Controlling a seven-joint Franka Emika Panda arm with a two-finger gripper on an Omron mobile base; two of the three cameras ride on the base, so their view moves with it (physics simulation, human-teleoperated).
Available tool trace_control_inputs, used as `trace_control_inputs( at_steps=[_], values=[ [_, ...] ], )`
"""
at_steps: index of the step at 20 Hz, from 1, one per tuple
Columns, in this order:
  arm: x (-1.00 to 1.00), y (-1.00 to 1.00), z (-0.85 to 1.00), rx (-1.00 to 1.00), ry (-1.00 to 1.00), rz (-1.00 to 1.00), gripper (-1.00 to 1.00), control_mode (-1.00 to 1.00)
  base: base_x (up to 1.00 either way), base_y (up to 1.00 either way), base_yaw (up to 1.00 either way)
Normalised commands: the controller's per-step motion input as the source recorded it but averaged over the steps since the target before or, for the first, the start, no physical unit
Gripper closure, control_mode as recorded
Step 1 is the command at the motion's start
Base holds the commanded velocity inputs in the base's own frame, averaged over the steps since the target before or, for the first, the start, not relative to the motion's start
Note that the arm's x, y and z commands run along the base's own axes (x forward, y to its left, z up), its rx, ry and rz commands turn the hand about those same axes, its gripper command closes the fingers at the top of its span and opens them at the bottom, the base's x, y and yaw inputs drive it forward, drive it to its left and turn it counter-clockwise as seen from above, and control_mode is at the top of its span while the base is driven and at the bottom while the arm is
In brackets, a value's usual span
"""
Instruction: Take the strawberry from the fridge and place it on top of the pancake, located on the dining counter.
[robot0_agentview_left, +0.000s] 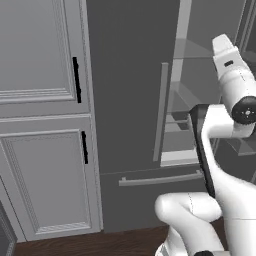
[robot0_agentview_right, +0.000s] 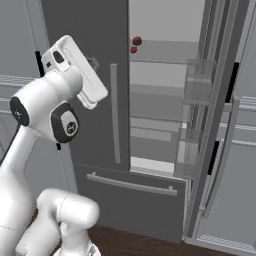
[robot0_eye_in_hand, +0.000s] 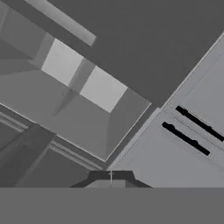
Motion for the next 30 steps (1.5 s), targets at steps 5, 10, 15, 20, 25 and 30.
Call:
trace_control_inputs(
  at_steps=[5,10,15,20,25,30],
  values=[
    [0.19,0.23,-0.11,0.24,0.09,-0.09,1.0,-1.0,0.0,0.0,0.0],
    [0.03,0.0,-0.79,0.7,-0.18,0.0,1.0,-1.0,0.0,0.0,0.0],
    [0.24,0.15,-0.5,0.66,-0.15,0.0,1.0,-1.0,0.0,0.0,0.0],
    [0.36,0.05,-0.05,0.63,-0.01,0.0,1.0,-1.0,0.0,0.0,0.0],
    [0.08,0.09,-0.03,0.72,0.0,-0.01,1.0,-1.0,0.0,0.0,0.0],
    [0.0,0.11,-0.01,0.66,0.0,-0.11,1.0,-1.0,0.0,0.0,0.0]
  ],
)
